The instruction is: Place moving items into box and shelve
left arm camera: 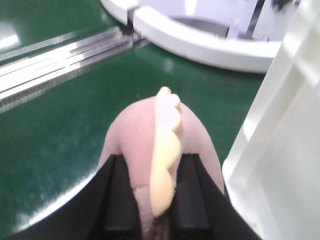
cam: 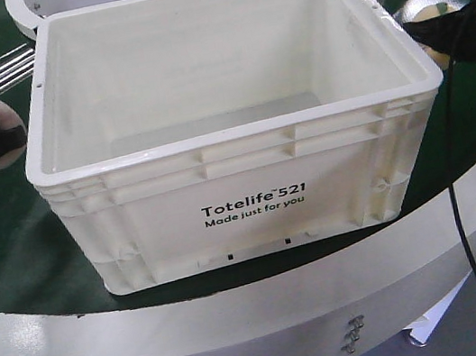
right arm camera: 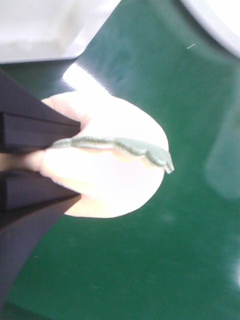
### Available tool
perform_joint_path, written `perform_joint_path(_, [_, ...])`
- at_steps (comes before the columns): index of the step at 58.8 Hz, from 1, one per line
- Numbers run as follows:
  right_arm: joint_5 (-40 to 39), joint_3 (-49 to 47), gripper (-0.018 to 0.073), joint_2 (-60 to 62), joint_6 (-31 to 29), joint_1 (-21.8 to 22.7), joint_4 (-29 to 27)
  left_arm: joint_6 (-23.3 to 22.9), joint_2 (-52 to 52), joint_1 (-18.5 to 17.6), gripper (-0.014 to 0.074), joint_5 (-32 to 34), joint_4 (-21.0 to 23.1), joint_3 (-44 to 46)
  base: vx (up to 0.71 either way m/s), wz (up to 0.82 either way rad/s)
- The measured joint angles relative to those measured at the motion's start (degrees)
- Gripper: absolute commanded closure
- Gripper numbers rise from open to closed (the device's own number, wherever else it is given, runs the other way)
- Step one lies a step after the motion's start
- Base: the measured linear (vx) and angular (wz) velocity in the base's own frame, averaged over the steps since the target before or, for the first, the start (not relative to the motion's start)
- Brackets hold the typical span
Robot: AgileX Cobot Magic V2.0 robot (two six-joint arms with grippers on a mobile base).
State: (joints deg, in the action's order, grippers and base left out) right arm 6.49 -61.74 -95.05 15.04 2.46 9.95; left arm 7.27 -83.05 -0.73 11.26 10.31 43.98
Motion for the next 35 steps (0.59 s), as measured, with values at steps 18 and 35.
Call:
perform_joint_path(18, [-0.6,0.0,0.0572,8.6,-0.2,0.0,0.2,0.0,8.2,0.0,0.0617,1.9,0.1,0.0,0.00,0.00])
perform_joint_path(35, [-0.7,0.0,0.0572,16.4,-2.8,0.0,0.2,0.0,14.7,-0.1,0.0616,3.0,0.0,-0.1,0.00,0.00])
